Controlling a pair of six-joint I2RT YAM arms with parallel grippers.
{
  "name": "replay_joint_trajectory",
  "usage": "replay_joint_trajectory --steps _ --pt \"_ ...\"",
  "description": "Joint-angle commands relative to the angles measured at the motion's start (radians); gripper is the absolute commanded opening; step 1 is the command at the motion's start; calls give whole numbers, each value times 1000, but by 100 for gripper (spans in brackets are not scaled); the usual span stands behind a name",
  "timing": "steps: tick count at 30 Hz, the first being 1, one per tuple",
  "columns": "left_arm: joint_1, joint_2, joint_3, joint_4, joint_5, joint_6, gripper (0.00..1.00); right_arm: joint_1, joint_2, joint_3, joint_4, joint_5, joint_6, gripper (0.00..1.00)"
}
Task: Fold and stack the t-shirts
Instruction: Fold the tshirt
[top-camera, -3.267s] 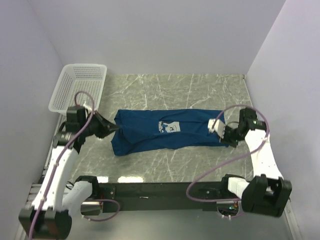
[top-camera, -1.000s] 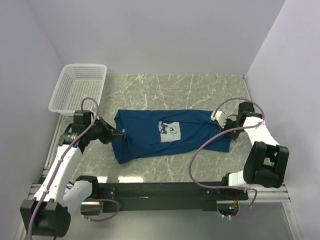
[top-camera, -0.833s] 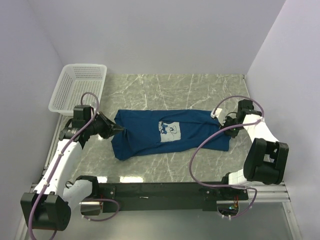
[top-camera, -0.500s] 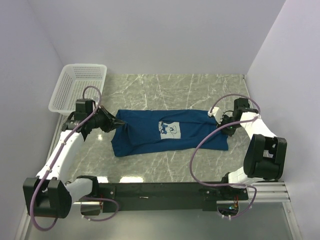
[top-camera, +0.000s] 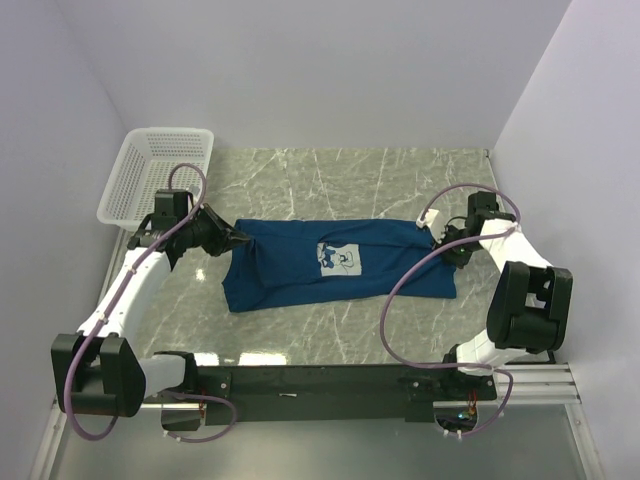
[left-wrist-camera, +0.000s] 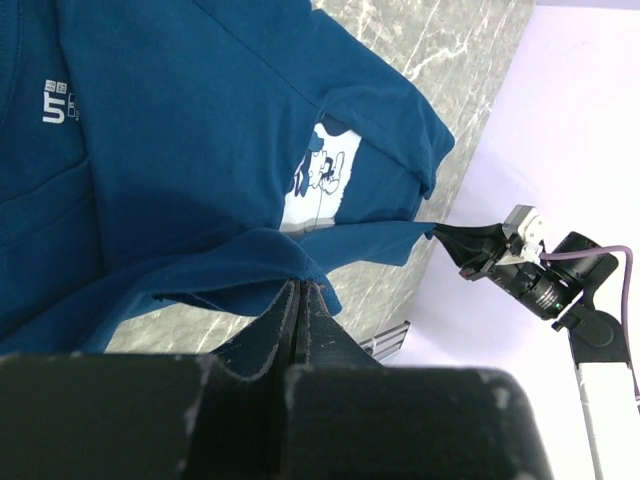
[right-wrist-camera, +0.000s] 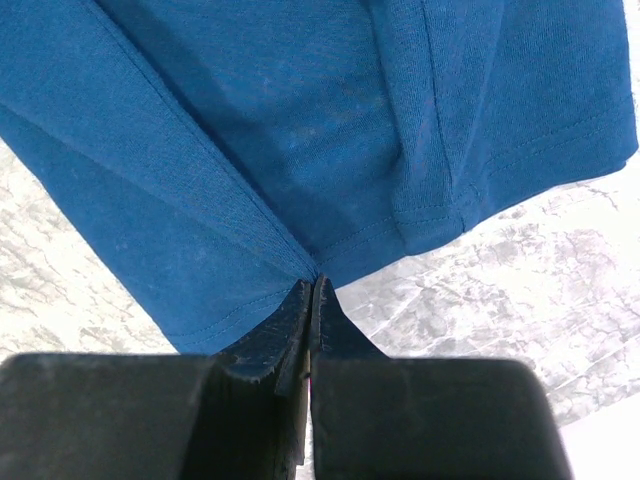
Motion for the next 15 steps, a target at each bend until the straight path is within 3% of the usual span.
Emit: replay_joint_trajectory --steps 1,15 --pt "7 5 48 37 14 29 0 7 15 48 10 4 17 1" --pt "10 55 82 49 24 33 0 33 41 62 19 18 34 3"
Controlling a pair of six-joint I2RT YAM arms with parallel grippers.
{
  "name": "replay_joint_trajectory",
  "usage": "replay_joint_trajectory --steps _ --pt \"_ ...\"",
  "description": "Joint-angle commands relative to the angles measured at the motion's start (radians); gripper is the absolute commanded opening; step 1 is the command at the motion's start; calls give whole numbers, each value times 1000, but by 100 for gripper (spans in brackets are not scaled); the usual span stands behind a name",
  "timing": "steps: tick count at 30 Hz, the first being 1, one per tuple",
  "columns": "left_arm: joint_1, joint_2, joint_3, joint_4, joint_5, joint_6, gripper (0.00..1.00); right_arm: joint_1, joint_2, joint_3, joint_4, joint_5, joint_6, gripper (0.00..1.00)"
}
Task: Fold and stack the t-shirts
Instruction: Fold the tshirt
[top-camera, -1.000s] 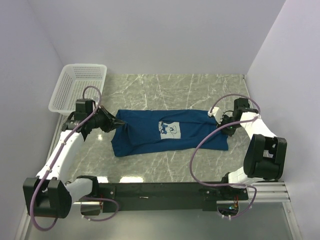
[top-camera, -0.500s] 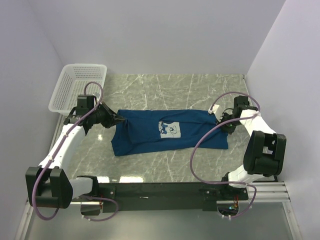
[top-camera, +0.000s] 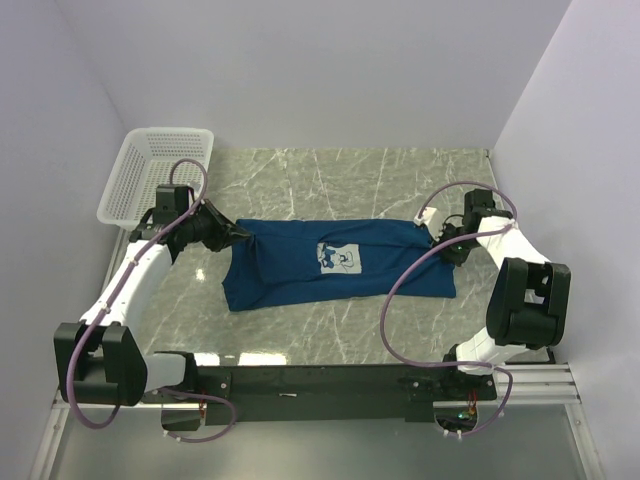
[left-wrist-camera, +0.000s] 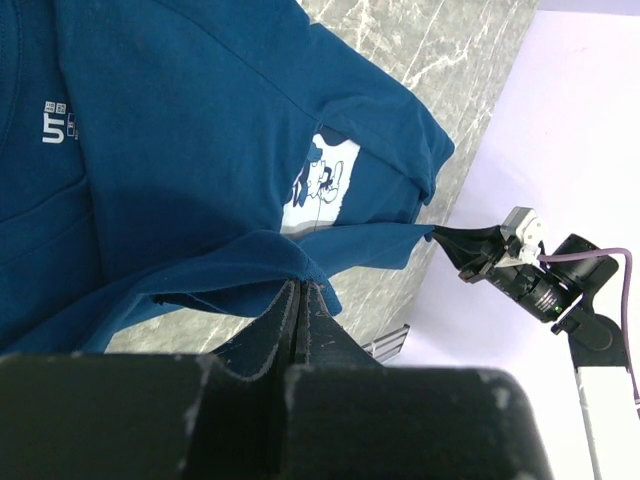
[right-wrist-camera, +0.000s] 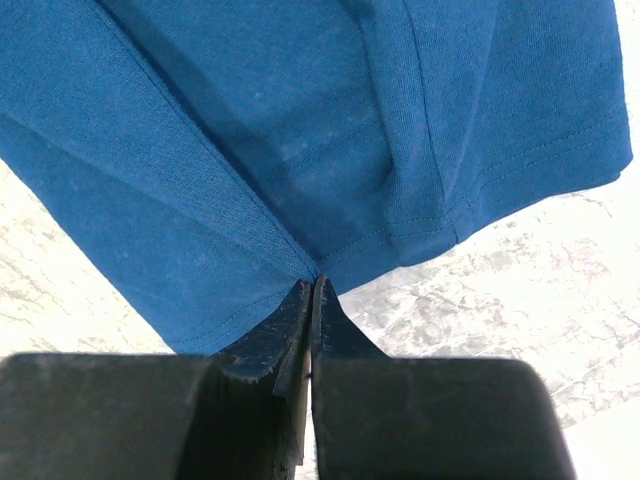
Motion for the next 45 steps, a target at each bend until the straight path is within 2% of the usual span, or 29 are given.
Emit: replay_joint_trajectory --steps 1,18,34,45 --pt "5 6 46 47 24 22 0 11 15 41 15 8 9 3" --pt "3 63 103 52 47 34 0 14 33 42 19 34 15 4" --pt "-56 313 316 9 74 94 0 15 62 36 32 49 32 4" --pt "-122 414 425 -34 48 127 1 14 76 39 35 54 37 4"
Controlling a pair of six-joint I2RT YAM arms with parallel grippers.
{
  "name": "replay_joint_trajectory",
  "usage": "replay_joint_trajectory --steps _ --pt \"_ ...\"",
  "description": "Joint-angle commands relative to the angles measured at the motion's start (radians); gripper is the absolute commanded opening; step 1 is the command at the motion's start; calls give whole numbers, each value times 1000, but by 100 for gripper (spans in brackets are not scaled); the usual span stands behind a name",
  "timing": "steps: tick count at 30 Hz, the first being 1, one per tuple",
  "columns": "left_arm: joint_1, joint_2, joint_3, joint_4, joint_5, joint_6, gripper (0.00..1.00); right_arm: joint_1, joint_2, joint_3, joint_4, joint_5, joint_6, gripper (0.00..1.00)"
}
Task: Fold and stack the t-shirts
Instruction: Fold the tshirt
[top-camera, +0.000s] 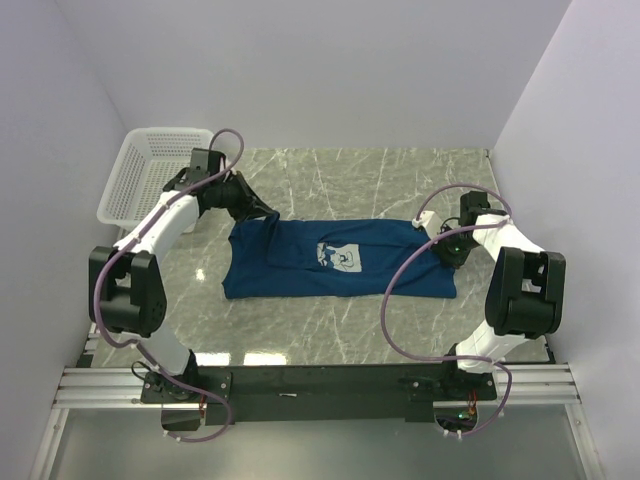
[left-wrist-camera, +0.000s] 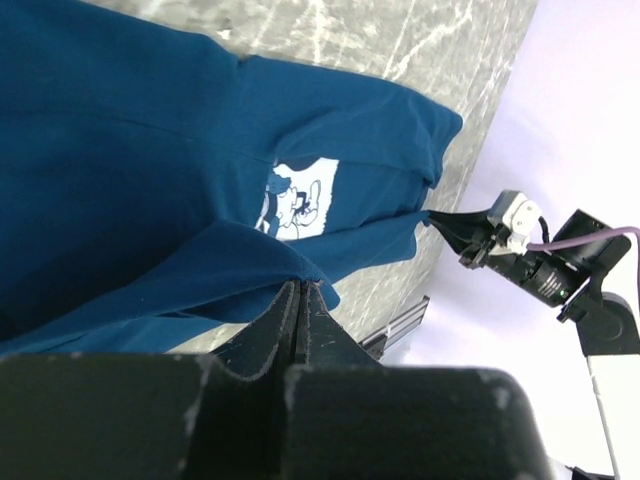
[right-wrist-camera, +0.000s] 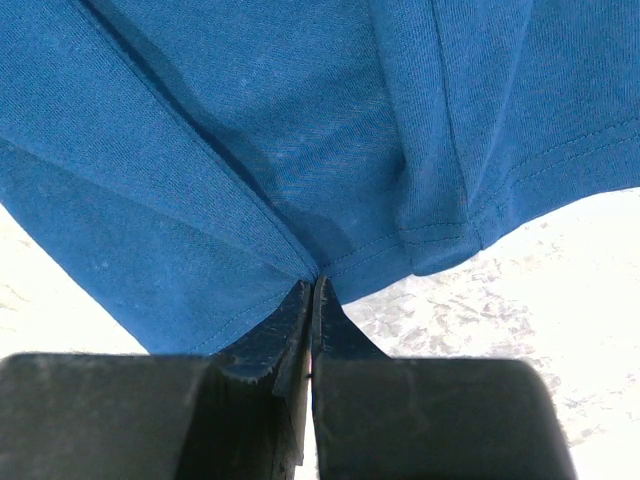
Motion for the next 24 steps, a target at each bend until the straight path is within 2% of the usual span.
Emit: replay_joint_trajectory --steps 1,7,24 --pt "-29 20 71 -9 -4 43 0 8 8 36 24 6 7 4" --pt "-64 71 134 -35 -18 57 0 7 13 40 22 7 9 4" --pt "-65 201 285 -95 -37 85 0 7 26 40 29 17 10 4"
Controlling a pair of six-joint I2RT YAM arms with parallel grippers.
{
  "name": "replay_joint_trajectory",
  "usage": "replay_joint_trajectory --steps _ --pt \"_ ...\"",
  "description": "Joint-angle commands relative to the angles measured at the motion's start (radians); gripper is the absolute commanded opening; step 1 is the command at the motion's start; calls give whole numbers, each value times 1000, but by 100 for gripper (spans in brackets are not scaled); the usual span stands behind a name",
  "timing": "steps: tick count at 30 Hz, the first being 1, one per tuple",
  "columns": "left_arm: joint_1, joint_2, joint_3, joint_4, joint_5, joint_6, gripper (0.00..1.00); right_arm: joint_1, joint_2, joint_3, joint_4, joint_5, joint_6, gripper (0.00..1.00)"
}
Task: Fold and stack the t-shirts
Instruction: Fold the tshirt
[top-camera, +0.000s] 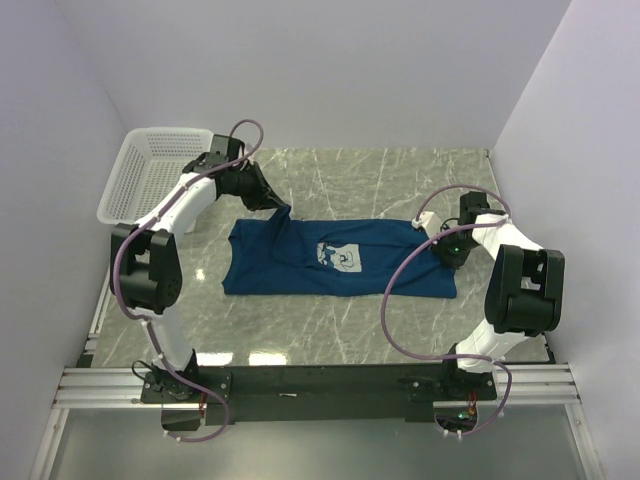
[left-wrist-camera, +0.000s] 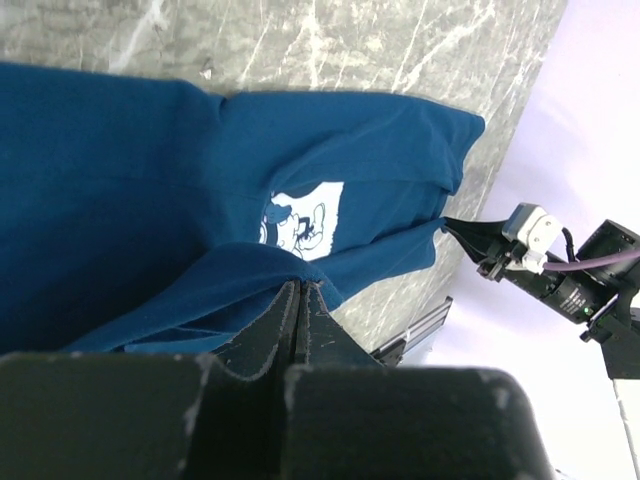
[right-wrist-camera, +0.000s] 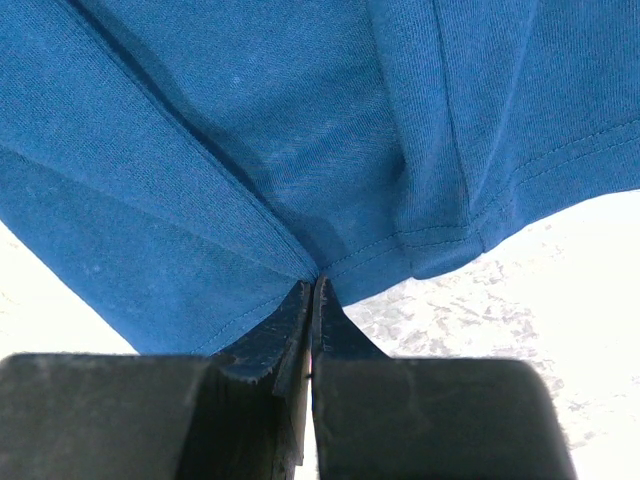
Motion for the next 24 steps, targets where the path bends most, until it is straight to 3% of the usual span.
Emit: replay_joint_trajectory --steps 1,14,16,17,18,19,20,21,24 --pt "0 24 66 -9 -5 32 0 7 9 40 20 5 9 4" --pt "6 100 141 -44 -48 40 0 8 6 43 35 2 35 6" --pt "23 100 135 -33 -51 32 1 5 -3 49 50 -1 57 21" --pt "30 91 115 15 -40 31 7 7 -12 49 67 0 103 31" --pt "47 81 103 39 -31 29 16 4 -46 46 92 17 138 47" --pt "53 47 95 63 -37 28 24 2 -67 39 148 26 173 52" --pt "58 29 98 86 -51 32 41 1 -89 39 173 39 250 56" --pt "67 -17 106 94 -84 52 48 -2 -130 39 198 49 287 61" --pt "69 -100 127 134 -134 97 55 -13 -170 83 169 27 376 63"
